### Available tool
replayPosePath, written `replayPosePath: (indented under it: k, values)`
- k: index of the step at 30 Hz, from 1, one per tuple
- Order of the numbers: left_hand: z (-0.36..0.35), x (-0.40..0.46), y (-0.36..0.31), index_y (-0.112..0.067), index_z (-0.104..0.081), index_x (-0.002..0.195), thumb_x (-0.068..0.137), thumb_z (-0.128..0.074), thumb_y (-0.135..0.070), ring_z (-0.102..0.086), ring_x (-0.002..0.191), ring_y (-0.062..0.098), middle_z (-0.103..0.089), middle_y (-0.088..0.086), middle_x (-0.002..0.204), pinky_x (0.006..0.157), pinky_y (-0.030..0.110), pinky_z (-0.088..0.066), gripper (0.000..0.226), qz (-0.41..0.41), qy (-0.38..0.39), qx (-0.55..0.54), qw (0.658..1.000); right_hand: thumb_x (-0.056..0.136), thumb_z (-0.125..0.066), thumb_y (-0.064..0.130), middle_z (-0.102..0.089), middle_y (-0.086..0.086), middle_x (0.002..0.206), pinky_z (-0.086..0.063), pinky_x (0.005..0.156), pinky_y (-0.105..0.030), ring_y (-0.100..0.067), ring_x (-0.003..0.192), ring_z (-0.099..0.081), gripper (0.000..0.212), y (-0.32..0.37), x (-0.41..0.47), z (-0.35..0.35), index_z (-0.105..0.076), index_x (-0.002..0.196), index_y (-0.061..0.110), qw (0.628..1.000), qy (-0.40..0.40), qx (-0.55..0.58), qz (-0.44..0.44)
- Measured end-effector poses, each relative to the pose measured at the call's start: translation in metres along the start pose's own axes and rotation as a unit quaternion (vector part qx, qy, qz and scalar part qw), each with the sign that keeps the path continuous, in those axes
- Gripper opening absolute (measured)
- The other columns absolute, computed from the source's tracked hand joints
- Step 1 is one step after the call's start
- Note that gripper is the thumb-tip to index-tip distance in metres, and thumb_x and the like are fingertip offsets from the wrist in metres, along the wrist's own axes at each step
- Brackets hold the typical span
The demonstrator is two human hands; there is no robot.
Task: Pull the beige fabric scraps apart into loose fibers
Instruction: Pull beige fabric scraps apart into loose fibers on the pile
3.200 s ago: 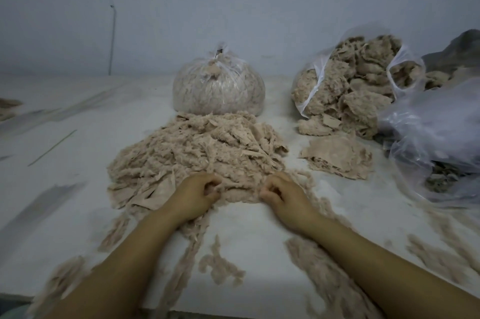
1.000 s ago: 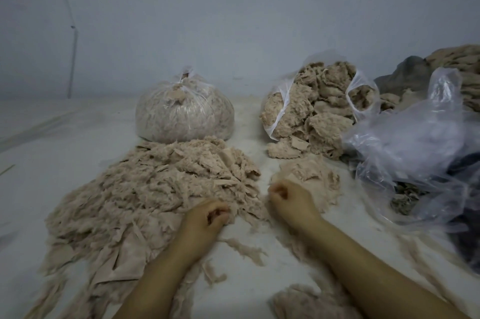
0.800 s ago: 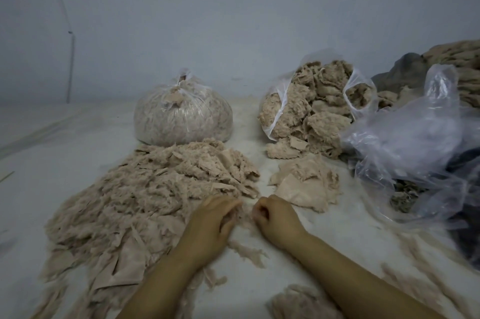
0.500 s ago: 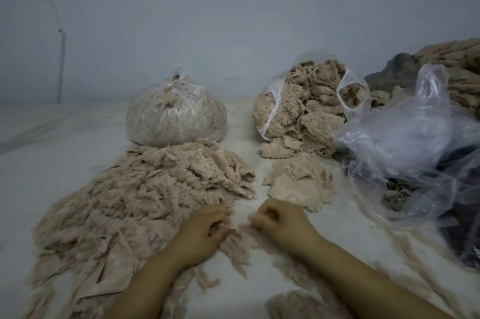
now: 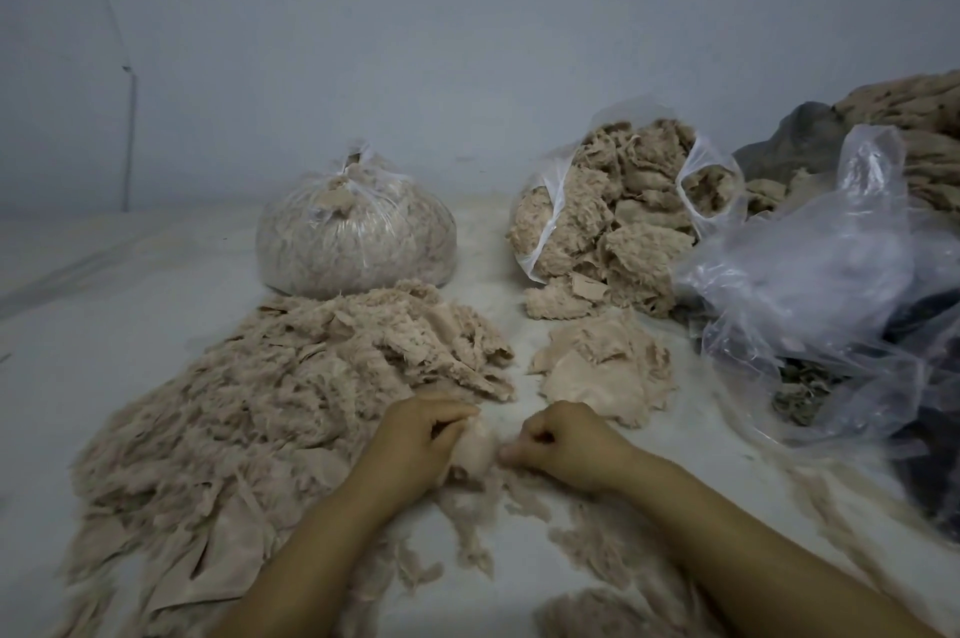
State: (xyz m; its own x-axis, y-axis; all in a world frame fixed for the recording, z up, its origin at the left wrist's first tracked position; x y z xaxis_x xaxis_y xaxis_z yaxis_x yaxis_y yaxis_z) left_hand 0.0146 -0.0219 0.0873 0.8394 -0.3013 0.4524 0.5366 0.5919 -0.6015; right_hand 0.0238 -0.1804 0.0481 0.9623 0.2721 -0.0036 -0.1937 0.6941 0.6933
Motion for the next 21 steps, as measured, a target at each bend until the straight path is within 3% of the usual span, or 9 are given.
replayPosePath:
  k: [3, 4, 6, 8, 10, 13, 15, 18, 21]
  values:
    - [-0.006, 0.001, 0.0, -0.008, -0.076, 0.095, 0.087, -0.06, 0.004, -0.056, 0.074, -0.001, -0.068, -0.005, 0.084, 0.07, 0.008, -0.042, 0.021, 0.004, 0.015, -0.024, 1.0, 0.072, -0.05, 0.079, -0.063, 0.016, 0.061, -0.041, 0.054, -0.012, 0.001, 0.055, -0.054, 0.058, 0.015, -0.005, 0.0, -0.067, 0.067, 0.023, 0.991, -0.031, 0.128, 0.003]
    - [-0.006, 0.001, 0.001, -0.007, -0.076, 0.091, 0.086, -0.061, 0.005, -0.057, 0.069, -0.001, -0.069, -0.003, 0.079, 0.067, 0.012, -0.044, 0.02, 0.014, 0.01, -0.034, 0.999, 0.07, -0.057, 0.076, -0.06, 0.017, 0.063, -0.04, 0.055, -0.012, 0.003, 0.056, -0.051, 0.05, 0.023, -0.005, -0.004, -0.064, 0.071, 0.027, 0.99, -0.037, 0.133, 0.023]
    - [-0.002, 0.002, 0.007, -0.009, -0.076, 0.088, 0.083, -0.064, 0.002, -0.059, 0.069, -0.007, -0.068, -0.013, 0.076, 0.066, 0.011, -0.045, 0.017, 0.049, -0.017, -0.06, 0.997, 0.078, -0.073, 0.046, -0.052, 0.014, 0.06, -0.037, 0.053, -0.016, 0.003, 0.052, -0.045, 0.027, 0.028, -0.002, -0.012, -0.054, 0.071, 0.027, 0.989, -0.05, 0.132, 0.04]
    - [0.0, 0.0, 0.012, -0.013, -0.075, 0.087, 0.084, -0.068, -0.009, -0.061, 0.076, -0.007, -0.067, -0.016, 0.079, 0.07, 0.011, -0.045, 0.009, 0.05, -0.008, -0.041, 0.998, 0.085, -0.07, 0.024, -0.047, 0.008, 0.055, -0.032, 0.049, -0.022, -0.003, 0.047, -0.04, 0.025, 0.021, -0.003, -0.011, -0.051, 0.071, 0.02, 0.976, -0.056, 0.208, 0.016]
    - [0.002, -0.005, 0.026, -0.015, -0.074, 0.084, 0.086, -0.069, -0.02, -0.062, 0.075, 0.001, -0.07, -0.011, 0.078, 0.068, 0.017, -0.048, 0.007, 0.08, 0.012, -0.057, 0.995, 0.092, -0.062, 0.021, -0.046, 0.0, 0.055, -0.033, 0.049, -0.025, -0.011, 0.047, -0.039, 0.025, 0.013, -0.006, -0.011, -0.051, 0.071, 0.011, 0.947, -0.021, 0.32, -0.018]
    - [0.006, -0.01, 0.04, -0.019, -0.071, 0.075, 0.087, -0.067, -0.021, -0.054, 0.055, 0.0, -0.063, -0.013, 0.061, 0.054, 0.014, -0.04, 0.012, 0.128, 0.006, -0.14, 0.982, 0.098, -0.052, 0.024, -0.052, -0.004, 0.058, -0.05, 0.049, -0.032, -0.011, 0.04, -0.041, 0.031, 0.008, -0.011, -0.016, -0.054, 0.07, 0.01, 0.895, 0.025, 0.436, -0.088]
    - [0.001, -0.011, 0.036, -0.016, -0.071, 0.076, 0.089, -0.064, -0.02, -0.051, 0.054, -0.003, -0.06, -0.013, 0.058, 0.055, 0.014, -0.04, 0.015, 0.118, 0.022, -0.154, 0.981, 0.098, -0.051, 0.026, -0.042, -0.003, 0.051, -0.035, 0.036, -0.021, -0.01, 0.036, -0.034, 0.022, 0.003, -0.011, -0.02, -0.054, 0.085, 0.009, 0.855, 0.028, 0.501, -0.129]
    - [0.006, -0.009, 0.033, -0.019, -0.071, 0.096, 0.09, -0.063, -0.02, -0.052, 0.089, -0.001, -0.063, -0.015, 0.09, 0.082, 0.017, -0.04, 0.01, 0.044, 0.016, 0.002, 0.999, 0.096, -0.052, 0.031, -0.026, 0.005, 0.043, -0.016, 0.035, -0.014, -0.006, 0.033, -0.02, 0.024, 0.0, -0.015, -0.01, -0.051, 0.083, 0.011, 0.86, 0.063, 0.494, -0.109]
    - [0.021, -0.01, 0.042, -0.017, -0.055, 0.129, 0.087, -0.067, -0.022, -0.033, 0.125, 0.015, -0.045, 0.0, 0.129, 0.106, 0.025, -0.024, 0.044, 0.041, -0.034, 0.113, 0.992, 0.093, -0.056, 0.034, -0.035, 0.005, 0.039, -0.015, 0.039, -0.019, -0.005, 0.031, -0.024, 0.035, 0.001, -0.026, 0.004, -0.061, 0.064, 0.016, 0.872, 0.175, 0.455, -0.032]
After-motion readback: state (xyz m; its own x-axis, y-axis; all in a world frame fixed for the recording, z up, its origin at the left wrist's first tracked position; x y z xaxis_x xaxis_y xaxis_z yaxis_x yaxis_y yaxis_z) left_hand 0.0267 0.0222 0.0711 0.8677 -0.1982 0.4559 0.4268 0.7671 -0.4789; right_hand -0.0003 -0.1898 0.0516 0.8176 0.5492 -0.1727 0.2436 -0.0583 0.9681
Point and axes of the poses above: each hand's wrist, its own x-axis towards the middle knuckle, its own z-axis out of the back of the hand, y = z × x, the point moved 7 cm from there along x, towards the middle knuckle
